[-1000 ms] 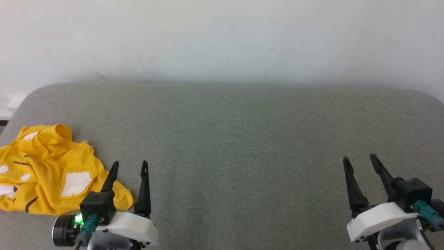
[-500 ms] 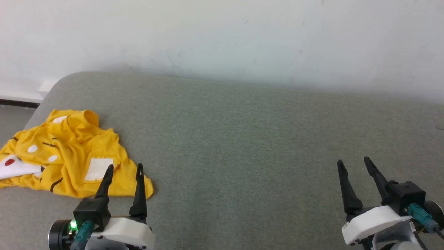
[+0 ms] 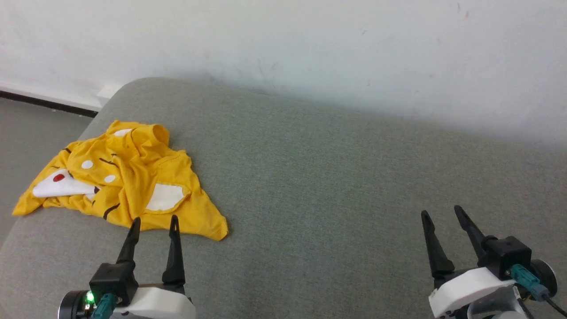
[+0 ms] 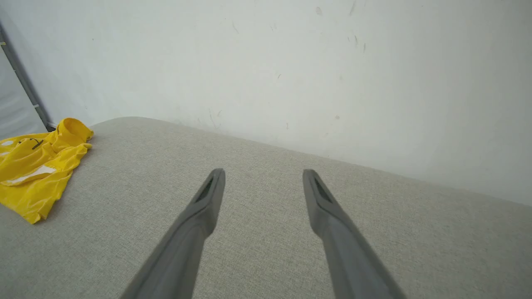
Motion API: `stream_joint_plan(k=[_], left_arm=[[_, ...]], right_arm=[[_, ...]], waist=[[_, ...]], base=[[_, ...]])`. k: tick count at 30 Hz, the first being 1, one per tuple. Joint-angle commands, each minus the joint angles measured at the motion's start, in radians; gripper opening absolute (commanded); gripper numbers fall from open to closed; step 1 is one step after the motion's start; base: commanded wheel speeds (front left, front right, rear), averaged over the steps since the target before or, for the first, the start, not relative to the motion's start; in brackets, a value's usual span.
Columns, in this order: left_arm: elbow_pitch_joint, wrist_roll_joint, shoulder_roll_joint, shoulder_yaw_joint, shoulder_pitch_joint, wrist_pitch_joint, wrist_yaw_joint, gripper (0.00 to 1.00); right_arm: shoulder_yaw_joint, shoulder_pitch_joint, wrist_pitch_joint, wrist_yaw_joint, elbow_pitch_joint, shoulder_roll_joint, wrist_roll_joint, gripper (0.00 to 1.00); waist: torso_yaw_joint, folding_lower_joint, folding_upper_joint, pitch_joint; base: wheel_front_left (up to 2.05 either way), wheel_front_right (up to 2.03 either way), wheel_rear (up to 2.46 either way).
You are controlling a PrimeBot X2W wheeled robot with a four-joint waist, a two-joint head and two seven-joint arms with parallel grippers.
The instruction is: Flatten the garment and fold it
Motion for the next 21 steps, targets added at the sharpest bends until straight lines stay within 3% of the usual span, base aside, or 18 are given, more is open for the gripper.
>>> stream_joint_plan(k=[1, 21], left_arm=[[-0.007, -0.011, -0.002, 0.002, 0.02, -0.013, 0.01, 1.0], [-0.005, -0.023, -0.003, 0.017, 0.057, -0.055, 0.003, 1.0]], right_arm=[[0.004, 0.009, -0.012, 0.0, 0.008, 0.002, 0.006, 1.0], [0.038, 0.011, -0.054, -0.001, 0.059, 0.002, 0.034, 1.0]], waist=[[0.038, -0.0001, 0.0, -0.005], [0.22, -0.0001, 0.0, -0.022]], base=[[0.0, 0.0, 0.0], [0.0, 0.0, 0.0]])
